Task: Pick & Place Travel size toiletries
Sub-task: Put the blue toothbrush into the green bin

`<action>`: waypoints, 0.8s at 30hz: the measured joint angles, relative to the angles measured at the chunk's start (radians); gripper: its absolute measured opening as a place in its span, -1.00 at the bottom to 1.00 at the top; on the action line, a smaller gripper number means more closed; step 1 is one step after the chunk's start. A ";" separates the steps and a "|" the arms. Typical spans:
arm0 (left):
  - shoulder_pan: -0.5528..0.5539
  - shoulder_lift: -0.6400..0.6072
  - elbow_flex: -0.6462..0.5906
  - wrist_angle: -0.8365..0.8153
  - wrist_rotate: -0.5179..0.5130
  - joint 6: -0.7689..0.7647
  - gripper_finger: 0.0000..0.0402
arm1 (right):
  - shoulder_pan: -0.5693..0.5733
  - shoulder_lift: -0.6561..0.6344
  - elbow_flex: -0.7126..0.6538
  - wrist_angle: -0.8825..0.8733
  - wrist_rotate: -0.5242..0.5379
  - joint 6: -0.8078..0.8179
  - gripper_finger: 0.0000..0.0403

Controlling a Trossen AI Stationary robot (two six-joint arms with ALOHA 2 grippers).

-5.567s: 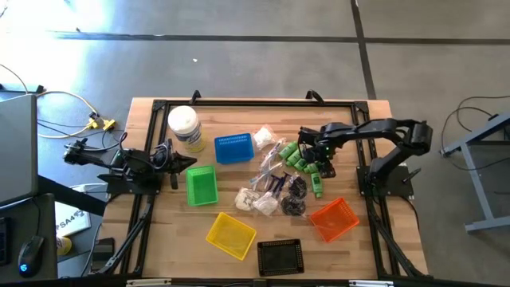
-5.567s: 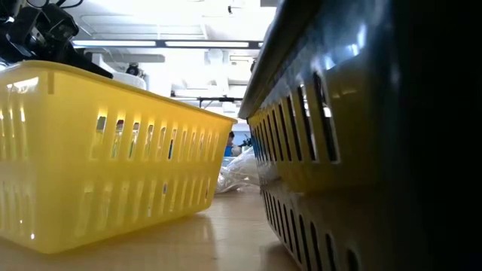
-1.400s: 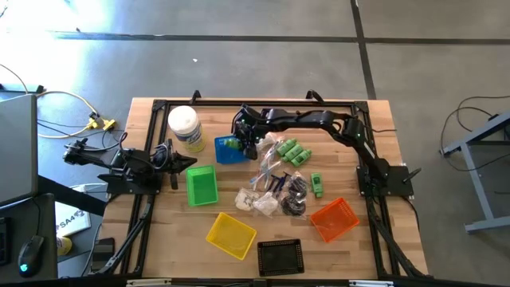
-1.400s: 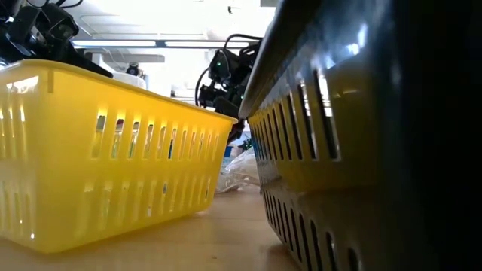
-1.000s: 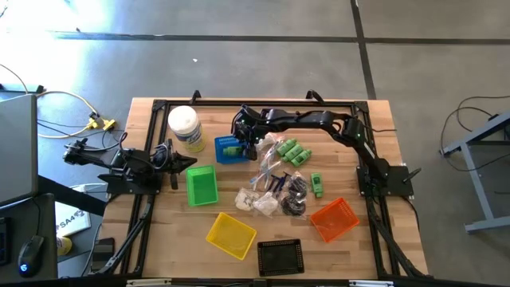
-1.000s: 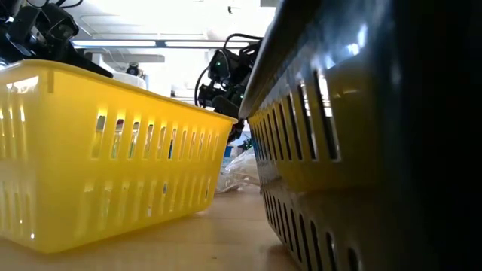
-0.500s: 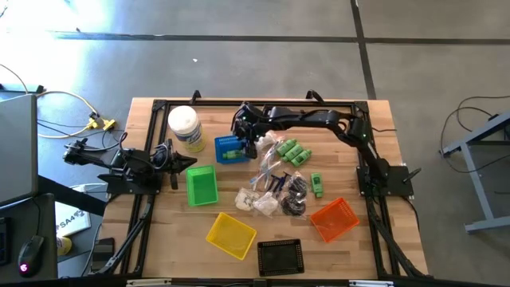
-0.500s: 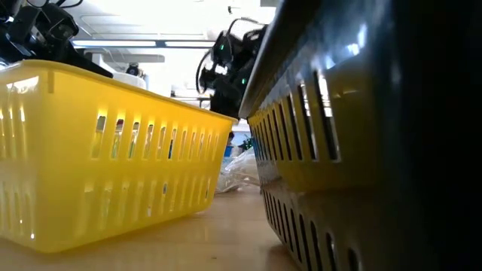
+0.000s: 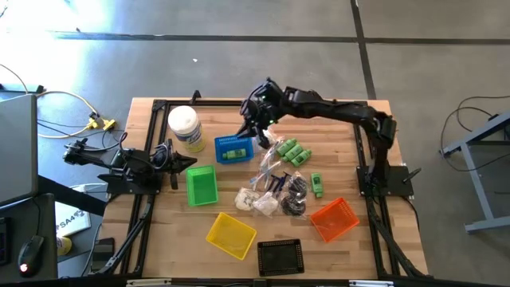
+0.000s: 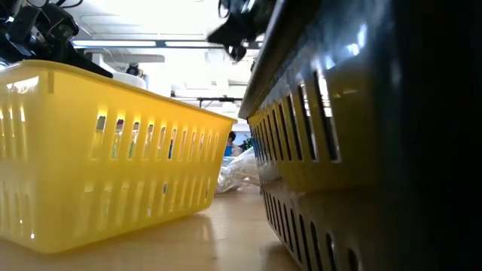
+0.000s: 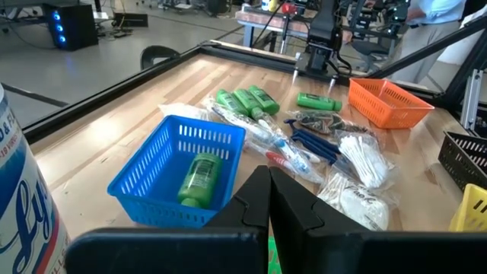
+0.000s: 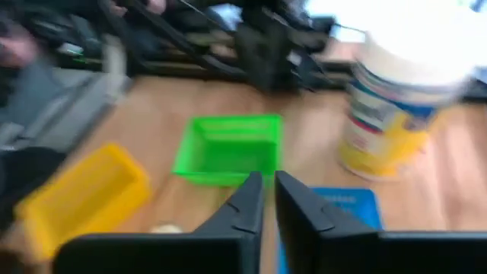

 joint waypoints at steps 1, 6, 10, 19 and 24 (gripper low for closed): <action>0.000 0.000 0.000 0.000 0.000 0.000 -1.00 | 0.000 -0.013 0.000 0.009 -0.022 0.000 -0.95; 0.000 0.000 0.000 0.000 0.000 0.000 -1.00 | -0.008 -0.074 0.000 0.006 -0.126 0.006 -0.98; 0.000 0.000 0.000 0.000 0.000 0.000 -1.00 | -0.019 -0.111 0.000 0.005 -0.208 0.008 -0.98; 0.000 0.000 0.000 0.000 0.000 0.000 -1.00 | -0.059 -0.147 0.000 0.230 -0.372 0.161 -0.98; 0.000 0.000 0.000 0.000 0.000 0.000 -1.00 | -0.124 -0.187 0.000 0.242 -0.396 0.182 -0.98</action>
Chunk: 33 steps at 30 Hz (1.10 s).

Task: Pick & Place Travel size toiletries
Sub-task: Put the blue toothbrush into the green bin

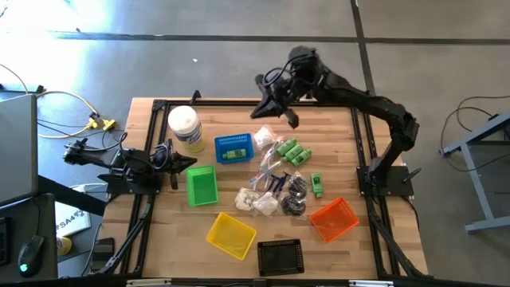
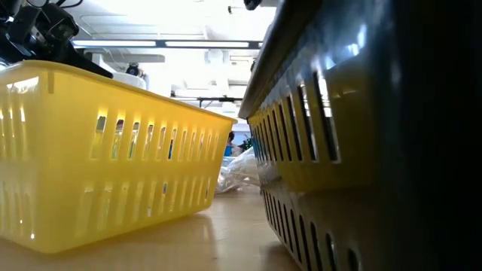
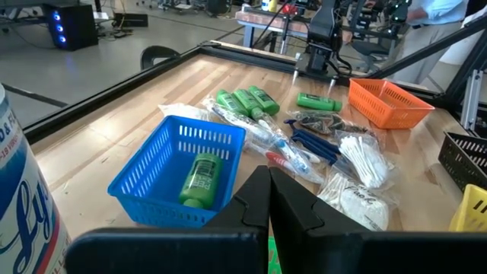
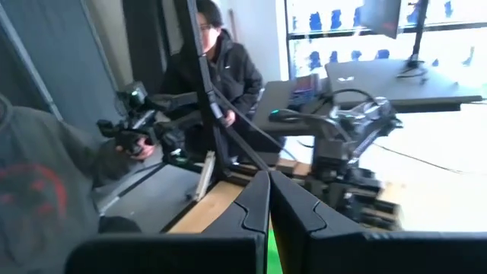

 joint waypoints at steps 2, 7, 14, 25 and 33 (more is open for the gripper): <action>0.000 0.000 0.000 0.000 0.000 0.000 -1.00 | -0.026 -0.013 0.000 -0.002 -0.013 0.001 -0.98; 0.000 0.000 0.000 0.000 0.000 0.000 -1.00 | -0.083 -0.071 0.000 -0.004 -0.009 0.007 -0.98; 0.000 0.000 0.000 0.000 0.000 0.000 -1.00 | -0.065 -0.285 -0.075 0.000 0.138 0.060 -0.98; 0.000 0.000 0.000 0.000 0.000 0.000 -1.00 | 0.080 -0.774 -0.663 0.192 0.387 0.070 -0.98; 0.000 0.000 0.000 -0.001 0.000 0.000 -1.00 | 0.121 -0.988 -1.085 0.432 0.484 0.138 -0.98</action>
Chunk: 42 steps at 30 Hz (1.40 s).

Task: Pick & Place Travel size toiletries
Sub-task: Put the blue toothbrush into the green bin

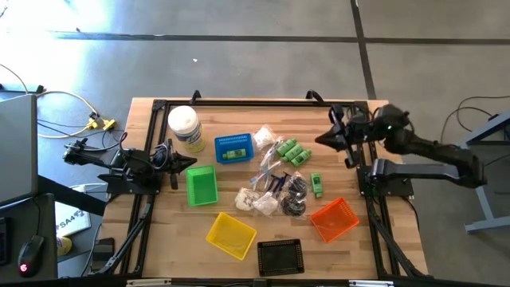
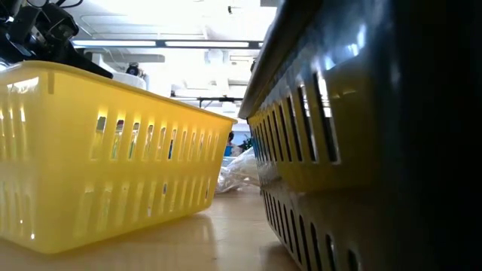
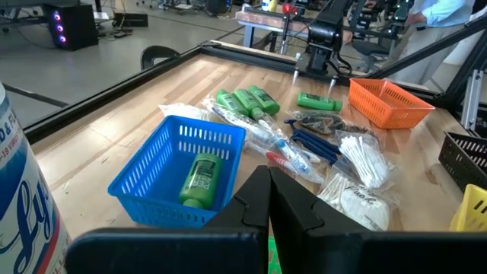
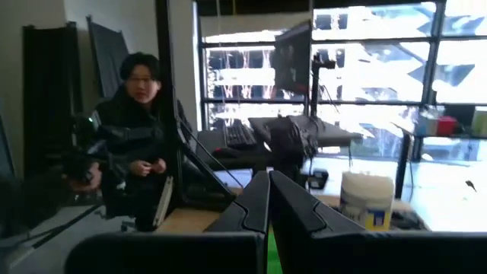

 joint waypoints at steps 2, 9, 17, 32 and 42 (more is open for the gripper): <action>0.000 0.000 0.000 0.000 0.000 0.000 -1.00 | 0.000 -0.025 -0.066 0.018 0.000 -0.001 -0.98; 0.000 0.000 0.000 0.003 0.000 -0.007 -1.00 | 0.000 -0.118 -0.230 0.096 -0.086 -0.022 -0.98; 0.000 0.000 0.000 0.010 -0.022 -0.038 -1.00 | 0.000 -0.181 -0.319 0.148 -0.122 -0.006 -0.98; 0.000 0.099 0.000 0.191 0.025 0.050 -1.00 | 0.000 -0.186 -0.448 0.239 -0.152 -0.002 -0.98; 0.000 0.266 0.000 0.375 0.019 0.135 -0.93 | 0.000 -0.185 -0.448 0.236 -0.131 0.004 -0.98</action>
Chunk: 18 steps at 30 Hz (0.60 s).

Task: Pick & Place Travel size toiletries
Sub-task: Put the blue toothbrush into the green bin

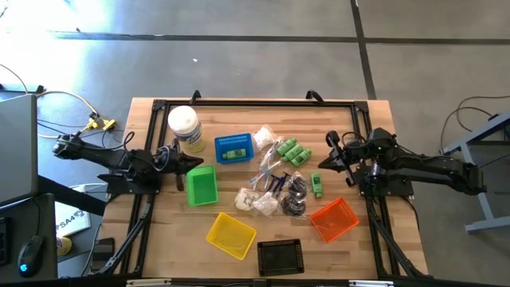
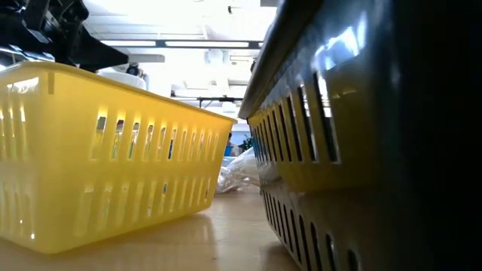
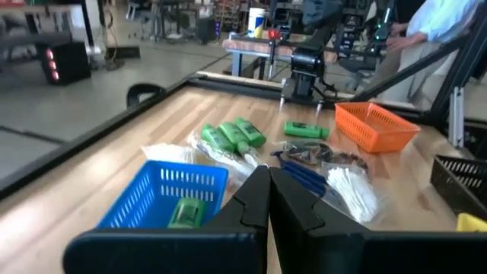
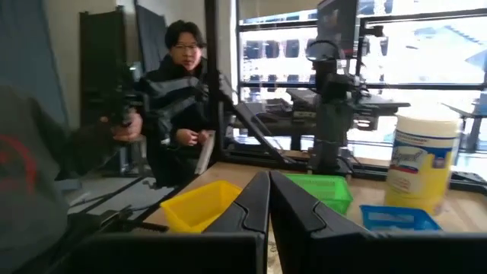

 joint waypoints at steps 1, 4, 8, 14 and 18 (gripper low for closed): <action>0.000 0.015 0.000 0.017 -0.001 0.015 -0.90 | 0.000 0.000 0.000 -0.004 0.015 0.000 -0.98; 0.000 0.057 0.000 0.063 -0.039 0.025 -0.74 | 0.000 0.002 0.000 -0.033 0.055 -0.001 -0.98; 0.000 0.118 0.000 0.145 -0.073 0.017 -0.46 | 0.000 0.018 0.000 -0.047 0.083 0.000 -0.98; 0.000 0.244 0.065 0.187 -0.069 0.016 -0.11 | 0.000 0.044 0.000 -0.050 0.085 0.000 -0.98; 0.000 0.365 0.144 0.189 -0.077 0.023 -0.04 | 0.000 0.061 0.000 -0.050 0.085 0.000 -0.98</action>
